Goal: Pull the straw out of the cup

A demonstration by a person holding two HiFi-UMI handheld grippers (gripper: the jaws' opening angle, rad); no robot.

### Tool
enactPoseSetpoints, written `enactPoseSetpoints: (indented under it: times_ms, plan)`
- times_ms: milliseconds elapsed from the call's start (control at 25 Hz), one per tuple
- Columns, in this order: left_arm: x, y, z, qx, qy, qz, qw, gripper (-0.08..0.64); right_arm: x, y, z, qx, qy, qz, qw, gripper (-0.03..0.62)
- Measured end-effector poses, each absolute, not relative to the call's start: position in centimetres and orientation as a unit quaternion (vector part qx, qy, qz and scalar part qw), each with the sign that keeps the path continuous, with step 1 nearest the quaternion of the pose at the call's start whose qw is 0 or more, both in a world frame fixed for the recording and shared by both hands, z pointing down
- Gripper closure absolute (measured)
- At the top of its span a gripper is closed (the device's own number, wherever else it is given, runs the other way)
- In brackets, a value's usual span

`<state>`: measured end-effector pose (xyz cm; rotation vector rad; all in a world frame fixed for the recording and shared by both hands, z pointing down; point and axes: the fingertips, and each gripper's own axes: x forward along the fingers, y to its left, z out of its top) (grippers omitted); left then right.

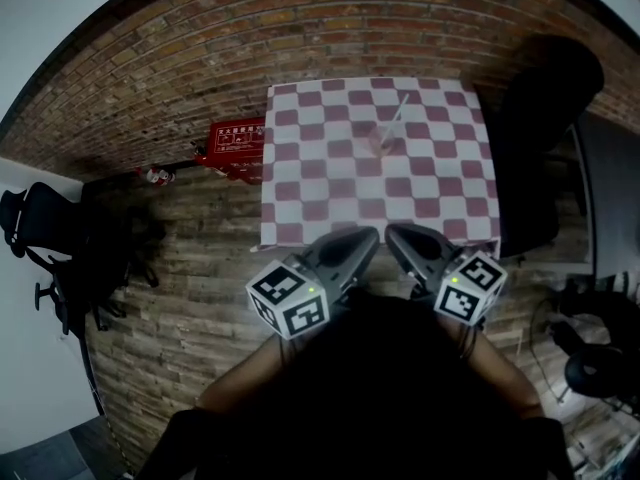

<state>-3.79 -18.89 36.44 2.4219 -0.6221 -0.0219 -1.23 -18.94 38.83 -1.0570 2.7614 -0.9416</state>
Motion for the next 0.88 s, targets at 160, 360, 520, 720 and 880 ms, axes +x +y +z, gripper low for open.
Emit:
enactPoseSetpoints:
  times_ms: [160,360,520,720,880]
  plan:
    - [-5.8,-19.8,36.4,0.923,-0.223,-0.01,0.313,0.548,-2.9,-19.8,38.7,-0.358,0.884,-0.3,0.023,0.581]
    - [-8.3,-20.6,36.2,0.925,-0.219,-0.014,0.311,0.548,-5.1,-20.6,38.4,-0.365,0.881,-0.299,0.027,0.581]
    - [-9.9,-20.9,36.4,0.923,-0.221,-0.019,0.314,0.548,-6.6,-20.9,38.6,-0.364,0.883,-0.297,0.026,0.581]
    - [-11.0,-21.5,36.5,0.921,-0.226,-0.02,0.316,0.548,-7.8,-21.4,38.6,-0.358,0.885,-0.298,0.022,0.581]
    - [-10.6,-21.9,36.9,0.922,-0.226,-0.011,0.315,0.548,-7.9,-22.4,39.1,-0.349,0.884,-0.308,0.03,0.581]
